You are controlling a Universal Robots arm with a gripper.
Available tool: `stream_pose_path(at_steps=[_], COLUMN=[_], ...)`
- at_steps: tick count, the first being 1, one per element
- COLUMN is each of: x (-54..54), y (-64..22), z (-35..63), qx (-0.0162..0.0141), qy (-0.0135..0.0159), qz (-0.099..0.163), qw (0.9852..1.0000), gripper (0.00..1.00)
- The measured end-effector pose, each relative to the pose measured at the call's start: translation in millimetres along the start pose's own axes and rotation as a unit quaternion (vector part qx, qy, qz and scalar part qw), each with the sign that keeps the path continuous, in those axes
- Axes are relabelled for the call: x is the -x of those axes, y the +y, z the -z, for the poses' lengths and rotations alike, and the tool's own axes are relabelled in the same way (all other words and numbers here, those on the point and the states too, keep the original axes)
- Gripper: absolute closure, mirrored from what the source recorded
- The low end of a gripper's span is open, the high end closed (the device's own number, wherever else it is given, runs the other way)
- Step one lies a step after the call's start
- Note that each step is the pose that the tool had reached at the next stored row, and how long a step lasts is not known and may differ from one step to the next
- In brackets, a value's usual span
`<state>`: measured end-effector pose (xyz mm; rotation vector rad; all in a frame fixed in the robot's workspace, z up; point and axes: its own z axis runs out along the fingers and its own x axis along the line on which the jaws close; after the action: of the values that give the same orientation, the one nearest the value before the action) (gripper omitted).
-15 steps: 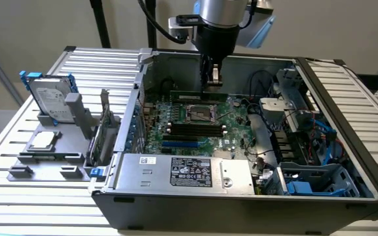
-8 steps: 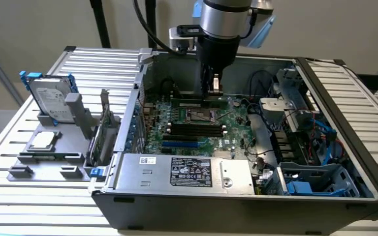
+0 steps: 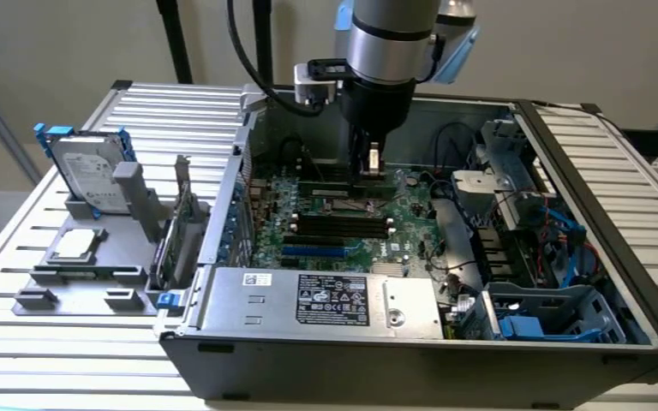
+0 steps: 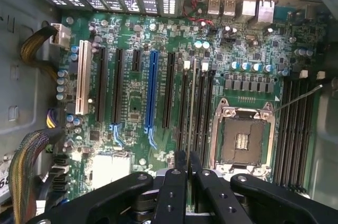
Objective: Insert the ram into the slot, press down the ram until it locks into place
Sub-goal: 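Insert the ram into the slot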
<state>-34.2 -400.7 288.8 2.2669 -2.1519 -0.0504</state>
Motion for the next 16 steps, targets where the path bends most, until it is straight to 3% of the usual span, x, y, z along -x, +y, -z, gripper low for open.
stream_pose_path(at_steps=[7,16], x=[-0.2,-0.4], y=[-0.4,-0.9], z=[-12.8,-29.0], qx=[0.0001,-0.0006], qy=[0.0009,0.0045], qz=[0.0,-0.004], qw=[1.0,1.0], gripper=[0.87,0.87])
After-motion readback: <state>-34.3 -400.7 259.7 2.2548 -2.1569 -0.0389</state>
